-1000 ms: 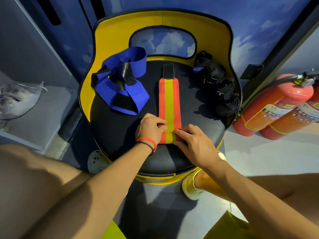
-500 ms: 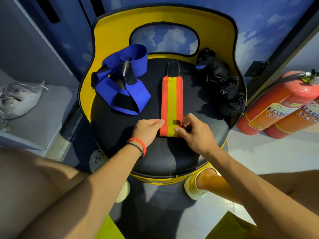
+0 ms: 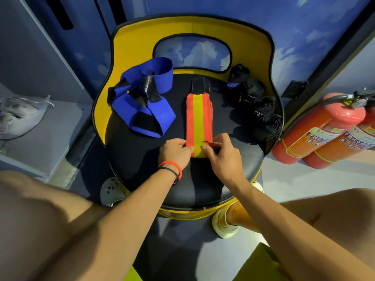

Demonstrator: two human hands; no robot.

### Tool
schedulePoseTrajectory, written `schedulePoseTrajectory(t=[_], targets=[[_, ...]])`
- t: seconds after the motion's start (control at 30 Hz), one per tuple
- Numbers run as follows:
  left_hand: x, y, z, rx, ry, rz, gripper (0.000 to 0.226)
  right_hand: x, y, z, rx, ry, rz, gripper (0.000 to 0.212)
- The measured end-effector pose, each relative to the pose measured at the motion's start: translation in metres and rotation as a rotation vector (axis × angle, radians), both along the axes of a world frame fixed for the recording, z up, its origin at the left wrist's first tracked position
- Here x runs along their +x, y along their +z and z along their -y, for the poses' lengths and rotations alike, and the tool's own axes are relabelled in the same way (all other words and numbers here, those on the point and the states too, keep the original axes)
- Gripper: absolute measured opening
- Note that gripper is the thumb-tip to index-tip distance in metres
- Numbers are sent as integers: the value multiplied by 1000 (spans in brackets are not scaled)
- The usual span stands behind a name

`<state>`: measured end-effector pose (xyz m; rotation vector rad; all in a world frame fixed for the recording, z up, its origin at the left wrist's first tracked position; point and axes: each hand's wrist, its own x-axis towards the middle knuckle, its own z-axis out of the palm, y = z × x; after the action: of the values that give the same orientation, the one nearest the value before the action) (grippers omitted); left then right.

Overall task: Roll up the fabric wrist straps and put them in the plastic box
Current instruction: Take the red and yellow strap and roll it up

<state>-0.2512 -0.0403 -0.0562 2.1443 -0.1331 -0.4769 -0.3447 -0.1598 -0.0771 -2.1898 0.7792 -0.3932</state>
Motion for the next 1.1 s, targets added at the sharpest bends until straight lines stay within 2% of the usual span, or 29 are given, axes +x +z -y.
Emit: schedulePoseTrajectory(t=[0.13, 0.4, 0.53, 0.73, 0.93, 1.1], targets=[[1, 2, -8, -36, -41, -47, 5, -14, 1, 4, 61, 83, -19, 28], [-13, -15, -32, -234, -87, -127, 23, -38, 3, 1, 188, 66, -39, 26], [-18, -15, -35, -235, -99, -63, 17, -42, 0, -2, 234, 90, -32, 26], [-13, -22, -33, -272, -94, -139, 18, -41, -4, -5, 232, 128, 3, 25], [-10, -26, -31, -262, -109, -161, 30, -40, -8, -2, 234, 124, -1, 23], [-6, -23, -24, -205, -32, -104, 22, -35, -9, 2, 243, 72, 30, 26]])
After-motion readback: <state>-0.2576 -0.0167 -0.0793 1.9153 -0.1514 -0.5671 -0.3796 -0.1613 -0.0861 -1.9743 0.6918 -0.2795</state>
